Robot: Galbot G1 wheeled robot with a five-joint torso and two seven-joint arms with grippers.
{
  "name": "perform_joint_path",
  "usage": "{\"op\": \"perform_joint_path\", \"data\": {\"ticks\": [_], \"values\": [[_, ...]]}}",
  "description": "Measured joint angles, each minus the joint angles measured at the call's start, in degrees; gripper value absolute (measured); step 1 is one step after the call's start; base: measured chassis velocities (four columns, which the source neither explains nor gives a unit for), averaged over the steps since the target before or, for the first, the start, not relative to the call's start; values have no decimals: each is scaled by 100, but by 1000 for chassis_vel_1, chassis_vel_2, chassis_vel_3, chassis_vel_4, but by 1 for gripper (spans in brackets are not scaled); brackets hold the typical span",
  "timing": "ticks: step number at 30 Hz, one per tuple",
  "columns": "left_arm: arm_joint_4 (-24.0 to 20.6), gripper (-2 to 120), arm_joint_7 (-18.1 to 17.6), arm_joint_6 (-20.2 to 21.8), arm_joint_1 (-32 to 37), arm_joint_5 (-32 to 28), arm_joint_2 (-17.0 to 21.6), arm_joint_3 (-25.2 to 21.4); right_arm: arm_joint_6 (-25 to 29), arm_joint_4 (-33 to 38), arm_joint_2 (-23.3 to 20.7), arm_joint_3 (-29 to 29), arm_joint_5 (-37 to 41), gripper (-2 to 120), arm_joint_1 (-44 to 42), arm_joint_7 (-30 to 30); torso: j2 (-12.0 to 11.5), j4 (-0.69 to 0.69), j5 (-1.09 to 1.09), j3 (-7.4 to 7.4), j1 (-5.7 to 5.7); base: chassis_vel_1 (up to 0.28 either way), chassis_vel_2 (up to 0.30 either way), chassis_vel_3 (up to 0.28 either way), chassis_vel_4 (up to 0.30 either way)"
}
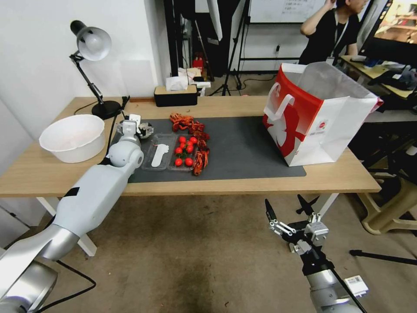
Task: Pick up the trash from the table and place it into the takeout bag.
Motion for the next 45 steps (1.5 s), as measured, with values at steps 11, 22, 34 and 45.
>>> {"op": "perform_joint_path", "data": {"ticks": [11, 22, 34, 45], "values": [[314, 100, -4, 427, -170, -1050, -162, -51, 42, -56, 23, -2, -25, 100, -1, -13, 1, -1, -1, 0, -1, 0, 0, 0, 0], [390, 76, -22, 480, -206, -1177, -176, -117, 59, -79, 28, -2, -30, 100, 3, -13, 1, 0, 0, 0, -1, 0, 0, 0, 0], [386, 33, -58, 503, -170, -1240, -164, -206, 72, -110, 34, -27, -44, 100, 35, -13, 1, 0, -1, 0, -1, 0, 0, 0, 0], [-1508, 8, 382, -591, -91, -1405, 13, -278, 45, 67, 15, -51, -60, 100, 6, -12, 1, 0, -1, 0, -1, 0, 0, 0, 0]]}}
